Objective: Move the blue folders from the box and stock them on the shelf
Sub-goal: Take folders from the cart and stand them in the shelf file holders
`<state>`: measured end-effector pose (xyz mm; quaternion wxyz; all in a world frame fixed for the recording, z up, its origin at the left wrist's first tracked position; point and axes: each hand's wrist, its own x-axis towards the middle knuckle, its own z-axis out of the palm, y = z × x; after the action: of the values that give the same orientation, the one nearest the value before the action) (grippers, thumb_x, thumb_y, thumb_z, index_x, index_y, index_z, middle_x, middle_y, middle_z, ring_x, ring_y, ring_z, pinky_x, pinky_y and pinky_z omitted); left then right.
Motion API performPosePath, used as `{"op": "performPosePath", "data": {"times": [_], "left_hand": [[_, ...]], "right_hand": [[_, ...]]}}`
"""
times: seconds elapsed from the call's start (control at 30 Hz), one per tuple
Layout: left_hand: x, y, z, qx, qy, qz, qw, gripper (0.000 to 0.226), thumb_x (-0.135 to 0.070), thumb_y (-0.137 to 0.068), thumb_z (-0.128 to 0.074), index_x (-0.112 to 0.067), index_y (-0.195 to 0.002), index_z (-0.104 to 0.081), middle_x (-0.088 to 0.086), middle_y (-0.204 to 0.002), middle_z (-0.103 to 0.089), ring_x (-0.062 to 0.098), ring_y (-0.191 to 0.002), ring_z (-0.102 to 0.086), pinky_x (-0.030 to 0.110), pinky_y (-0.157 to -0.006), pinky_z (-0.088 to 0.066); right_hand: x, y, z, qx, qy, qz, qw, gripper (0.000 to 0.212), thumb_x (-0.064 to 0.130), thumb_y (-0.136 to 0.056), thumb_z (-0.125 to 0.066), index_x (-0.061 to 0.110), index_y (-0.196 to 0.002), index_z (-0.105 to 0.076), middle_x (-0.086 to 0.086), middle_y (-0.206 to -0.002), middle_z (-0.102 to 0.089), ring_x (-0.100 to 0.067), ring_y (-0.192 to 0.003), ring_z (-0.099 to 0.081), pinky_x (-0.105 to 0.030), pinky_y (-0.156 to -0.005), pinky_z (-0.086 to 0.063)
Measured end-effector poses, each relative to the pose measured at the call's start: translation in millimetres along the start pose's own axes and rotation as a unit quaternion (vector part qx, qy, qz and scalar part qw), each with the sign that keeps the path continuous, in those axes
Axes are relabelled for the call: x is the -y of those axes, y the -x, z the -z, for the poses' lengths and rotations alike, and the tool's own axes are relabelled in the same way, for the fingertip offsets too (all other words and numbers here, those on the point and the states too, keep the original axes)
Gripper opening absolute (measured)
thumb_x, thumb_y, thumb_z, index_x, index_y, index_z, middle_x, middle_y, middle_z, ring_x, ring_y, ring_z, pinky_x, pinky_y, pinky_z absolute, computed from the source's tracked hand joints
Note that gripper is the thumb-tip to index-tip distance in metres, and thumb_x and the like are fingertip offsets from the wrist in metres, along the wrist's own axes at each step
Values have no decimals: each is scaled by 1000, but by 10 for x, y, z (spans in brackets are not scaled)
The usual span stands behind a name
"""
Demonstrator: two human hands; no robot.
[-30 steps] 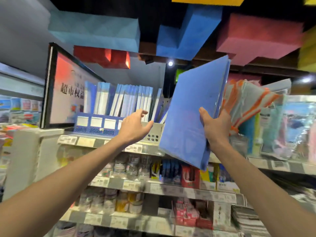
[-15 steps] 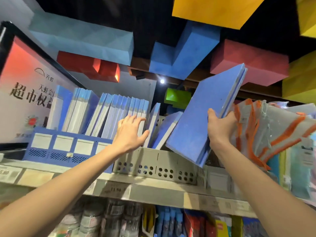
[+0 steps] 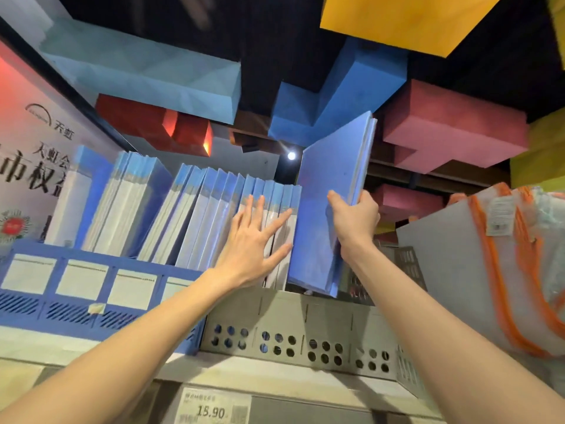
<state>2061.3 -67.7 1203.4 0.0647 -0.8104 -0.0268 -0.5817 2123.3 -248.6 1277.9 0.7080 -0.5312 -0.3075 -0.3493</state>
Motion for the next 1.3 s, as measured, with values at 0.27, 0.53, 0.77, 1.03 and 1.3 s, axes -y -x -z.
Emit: {"op": "performPosePath", "data": {"times": [0.27, 0.53, 0.77, 1.03, 1.3], "left_hand": [[87, 43, -224, -42, -25, -30, 998, 66, -67, -100, -34, -43, -158, -14, 15, -166, 16, 28, -151, 27, 48, -125, 4], [24, 79, -156, -1, -9, -28, 1000, 100, -94, -77, -36, -46, -158, -2, 11, -163, 29, 26, -148, 34, 52, -124, 8], [52, 76, -199, 1, -45, -35, 998, 114, -94, -71, -45, -41, -159, 4, 13, -163, 30, 29, -148, 34, 55, -124, 3], [66, 48, -231, 5, -35, -43, 998, 106, -90, -78, -43, -40, -159, 4, 12, -162, 31, 27, -147, 36, 49, -123, 12], [91, 56, -233, -8, -27, -44, 999, 99, -87, -81, -41, -42, -159, -1, 11, -164, 27, 26, -149, 32, 53, -125, 3]], "right_hand": [[-243, 11, -390, -21, -22, -9, 1000, 29, 43, -91, -66, 14, -93, -63, 0, -91, -64, -20, -91, -59, -28, -68, -44], [-457, 71, -555, 6, -35, 9, 999, 38, 50, -92, -63, 20, -72, -51, 5, -72, -56, -6, -64, -51, -16, -54, -38], [-686, 193, -650, 44, -67, -20, 997, 43, 56, -90, -63, 22, -68, -49, 6, -66, -53, -9, -62, -50, -23, -62, -42], [-916, 193, -397, 190, -57, -44, 979, 35, 59, -93, -54, 30, -99, -72, 6, -95, -77, -12, -92, -73, -34, -82, -58], [-987, 247, -150, 339, -50, -127, 931, 48, 62, -96, -48, 33, -133, -58, -2, -115, -73, -24, -103, -71, -37, -82, -57]]}}
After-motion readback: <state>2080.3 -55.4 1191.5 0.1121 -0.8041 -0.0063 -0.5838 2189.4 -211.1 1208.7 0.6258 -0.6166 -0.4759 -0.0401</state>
